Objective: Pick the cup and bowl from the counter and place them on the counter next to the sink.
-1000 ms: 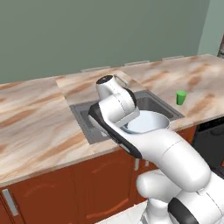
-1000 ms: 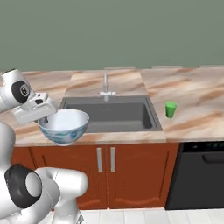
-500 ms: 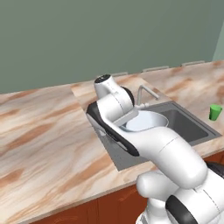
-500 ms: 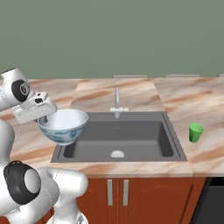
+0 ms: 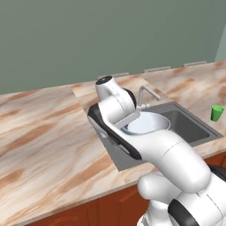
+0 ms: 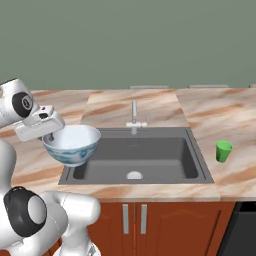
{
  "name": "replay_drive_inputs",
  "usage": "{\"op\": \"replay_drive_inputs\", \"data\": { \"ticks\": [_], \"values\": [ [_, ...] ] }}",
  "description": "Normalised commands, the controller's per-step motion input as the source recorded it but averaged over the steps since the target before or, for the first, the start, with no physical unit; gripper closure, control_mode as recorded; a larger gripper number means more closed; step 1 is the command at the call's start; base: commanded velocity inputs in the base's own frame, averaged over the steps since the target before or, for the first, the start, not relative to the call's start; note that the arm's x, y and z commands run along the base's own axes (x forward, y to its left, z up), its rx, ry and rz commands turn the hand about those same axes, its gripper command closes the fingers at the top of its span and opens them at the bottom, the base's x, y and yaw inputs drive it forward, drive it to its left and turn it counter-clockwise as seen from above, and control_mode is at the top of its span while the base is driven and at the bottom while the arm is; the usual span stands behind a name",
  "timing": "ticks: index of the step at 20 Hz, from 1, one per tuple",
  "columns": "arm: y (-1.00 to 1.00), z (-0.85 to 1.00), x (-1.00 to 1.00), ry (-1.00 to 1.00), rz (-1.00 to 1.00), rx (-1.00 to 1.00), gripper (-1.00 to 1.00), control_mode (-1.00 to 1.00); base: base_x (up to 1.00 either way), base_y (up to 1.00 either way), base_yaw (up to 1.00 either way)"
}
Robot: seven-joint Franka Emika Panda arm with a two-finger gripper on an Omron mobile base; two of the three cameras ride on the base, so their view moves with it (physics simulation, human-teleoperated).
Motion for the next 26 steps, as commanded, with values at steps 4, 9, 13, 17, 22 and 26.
{"op": "replay_drive_inputs", "data": {
  "ticks": [4, 9, 13, 17, 22, 26],
  "values": [
    [0.0, 0.0, 0.0, 0.0, 0.0, 0.0, 1.0, 1.0, 0.0, 0.02, 0.0],
    [0.31, -0.11, 0.23, -0.01, 0.12, 0.05, 1.0, -1.0, 0.0, 0.0, 0.0],
    [0.42, -0.09, 0.23, 0.0, 0.19, 0.05, 1.0, -1.0, 0.0, 0.0, 0.0],
    [0.39, -0.1, 0.35, 0.0, 0.15, 0.02, 1.0, -1.0, 0.0, 0.0, 0.0],
    [0.46, -0.1, 0.25, -0.11, 0.0, 0.0, 1.0, -1.0, 0.0, 0.0, 0.0],
    [0.73, -0.16, 0.1, -0.11, -0.02, -0.02, 1.0, -1.0, 0.0, 0.0, 0.0]
  ]
}}
